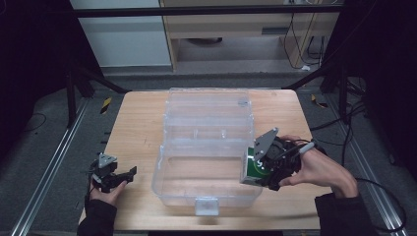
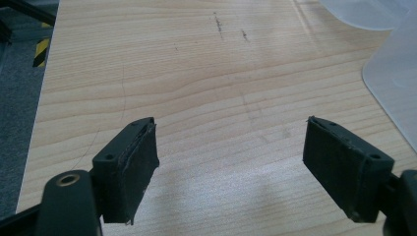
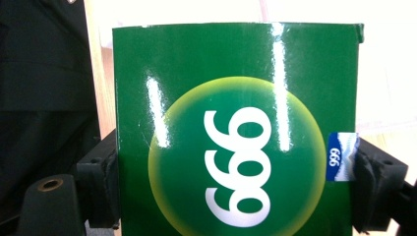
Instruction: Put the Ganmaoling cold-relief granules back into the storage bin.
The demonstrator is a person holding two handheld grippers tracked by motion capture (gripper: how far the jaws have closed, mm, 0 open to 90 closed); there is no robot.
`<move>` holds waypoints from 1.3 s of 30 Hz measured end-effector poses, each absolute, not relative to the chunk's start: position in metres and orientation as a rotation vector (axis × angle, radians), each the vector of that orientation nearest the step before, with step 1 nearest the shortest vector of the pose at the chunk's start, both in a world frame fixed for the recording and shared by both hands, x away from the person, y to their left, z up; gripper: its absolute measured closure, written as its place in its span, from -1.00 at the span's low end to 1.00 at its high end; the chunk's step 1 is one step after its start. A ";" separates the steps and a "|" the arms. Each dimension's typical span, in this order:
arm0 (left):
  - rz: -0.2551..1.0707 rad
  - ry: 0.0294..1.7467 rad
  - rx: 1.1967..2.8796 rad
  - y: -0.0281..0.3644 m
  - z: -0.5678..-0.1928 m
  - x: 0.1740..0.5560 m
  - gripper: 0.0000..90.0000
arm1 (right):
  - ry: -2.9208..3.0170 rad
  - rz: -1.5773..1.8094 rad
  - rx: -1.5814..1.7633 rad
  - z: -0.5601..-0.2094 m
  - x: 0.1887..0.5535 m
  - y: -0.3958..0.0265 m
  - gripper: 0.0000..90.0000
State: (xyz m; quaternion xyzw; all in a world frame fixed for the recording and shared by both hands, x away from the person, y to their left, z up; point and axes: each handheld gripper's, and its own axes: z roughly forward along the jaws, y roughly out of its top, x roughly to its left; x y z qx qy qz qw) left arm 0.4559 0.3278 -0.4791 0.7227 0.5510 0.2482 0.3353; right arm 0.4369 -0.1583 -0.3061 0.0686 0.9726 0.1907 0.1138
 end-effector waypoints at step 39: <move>0.648 1.435 1.882 0.329 -0.479 0.456 -0.55 | 2.923 0.487 0.138 -0.357 0.452 -0.120 -0.64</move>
